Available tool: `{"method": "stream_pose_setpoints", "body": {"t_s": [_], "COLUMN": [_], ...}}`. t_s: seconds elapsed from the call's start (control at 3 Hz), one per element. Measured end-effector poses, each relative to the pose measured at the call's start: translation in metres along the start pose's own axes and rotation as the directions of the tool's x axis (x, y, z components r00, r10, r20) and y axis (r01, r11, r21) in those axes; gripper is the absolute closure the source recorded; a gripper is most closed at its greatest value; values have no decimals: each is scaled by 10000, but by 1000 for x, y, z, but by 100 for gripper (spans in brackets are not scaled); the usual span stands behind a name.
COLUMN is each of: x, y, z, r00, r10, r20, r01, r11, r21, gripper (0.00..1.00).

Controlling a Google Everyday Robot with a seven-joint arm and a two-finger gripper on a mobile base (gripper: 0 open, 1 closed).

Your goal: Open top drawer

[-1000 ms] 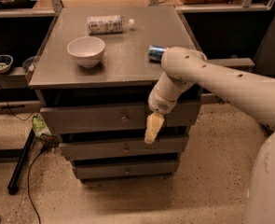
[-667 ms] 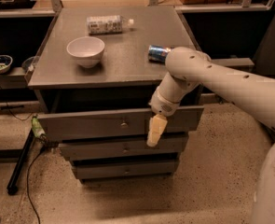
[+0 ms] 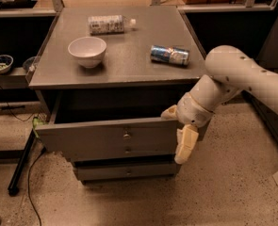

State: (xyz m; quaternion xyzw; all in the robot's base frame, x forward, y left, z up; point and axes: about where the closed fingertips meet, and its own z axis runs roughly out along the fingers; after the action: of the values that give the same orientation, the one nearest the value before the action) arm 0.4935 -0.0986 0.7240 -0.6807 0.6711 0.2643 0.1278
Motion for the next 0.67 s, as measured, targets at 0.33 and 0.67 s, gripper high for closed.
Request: {"method": "stream_pose_setpoints", "body": {"t_s": [0.33,0.67], "x": [6,8], "y": [31,32], "z": [-18,-19], "r00": [9993,9993], "r10": [-137,-129], "r20": [334,344], "r01": [144,136], "r11": [9997,9997], "r21": [-212,-221], "gripper": [0,0]}}
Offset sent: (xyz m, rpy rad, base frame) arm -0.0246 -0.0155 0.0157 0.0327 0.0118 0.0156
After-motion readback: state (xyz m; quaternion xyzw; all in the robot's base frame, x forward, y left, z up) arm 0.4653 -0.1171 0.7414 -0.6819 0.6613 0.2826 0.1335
